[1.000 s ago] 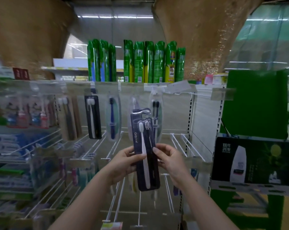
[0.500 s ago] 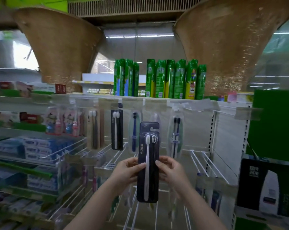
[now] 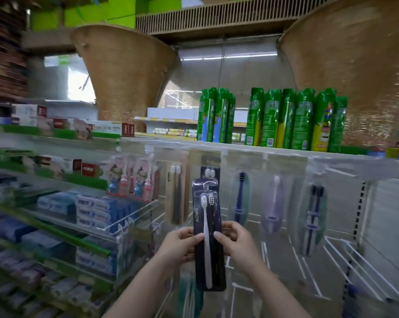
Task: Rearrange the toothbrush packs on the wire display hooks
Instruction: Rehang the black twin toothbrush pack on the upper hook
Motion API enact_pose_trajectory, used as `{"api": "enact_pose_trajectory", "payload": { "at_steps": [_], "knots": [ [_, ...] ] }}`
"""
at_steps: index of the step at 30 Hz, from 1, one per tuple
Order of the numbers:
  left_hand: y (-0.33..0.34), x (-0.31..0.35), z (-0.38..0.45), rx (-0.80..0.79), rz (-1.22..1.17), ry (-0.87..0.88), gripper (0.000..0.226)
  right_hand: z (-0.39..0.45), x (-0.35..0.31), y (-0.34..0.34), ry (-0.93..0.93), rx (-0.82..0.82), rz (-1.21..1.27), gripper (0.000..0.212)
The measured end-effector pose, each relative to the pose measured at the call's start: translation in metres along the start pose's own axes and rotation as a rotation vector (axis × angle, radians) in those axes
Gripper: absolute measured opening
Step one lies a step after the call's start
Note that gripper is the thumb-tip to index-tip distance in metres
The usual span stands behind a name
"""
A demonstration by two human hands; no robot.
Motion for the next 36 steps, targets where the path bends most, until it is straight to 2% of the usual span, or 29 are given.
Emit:
{"api": "enact_pose_trajectory", "payload": {
  "at_steps": [6,10,19,28,36],
  "knots": [
    [-0.052,0.013,0.048,0.022,0.014,0.016,0.010,0.062,-0.006,0.025,-0.001,0.044,-0.022,0.017],
    [-0.066,0.030,0.078,-0.039,0.044,0.064,0.013,0.090,-0.012,0.026,-0.013,0.120,-0.048,0.017],
    [-0.069,0.041,0.117,-0.067,0.085,0.136,0.011,0.116,-0.008,0.015,-0.030,0.290,-0.055,0.024],
    [-0.070,0.045,0.129,-0.128,0.219,0.224,0.013,0.123,0.005,0.010,0.002,0.327,-0.046,0.020],
    [-0.061,0.038,0.132,-0.150,0.232,0.166,0.016,0.116,0.010,0.004,-0.001,0.342,-0.021,0.018]
  ]
}}
Point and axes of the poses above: each hand's wrist, its own z-axis towards the middle knuckle, its own y-axis out of the palm, x = y × z, the point moved 3 cm from there along z, towards the middle knuckle, and after that the axes turned 12 degrees about -x, right-handed, at the moved point
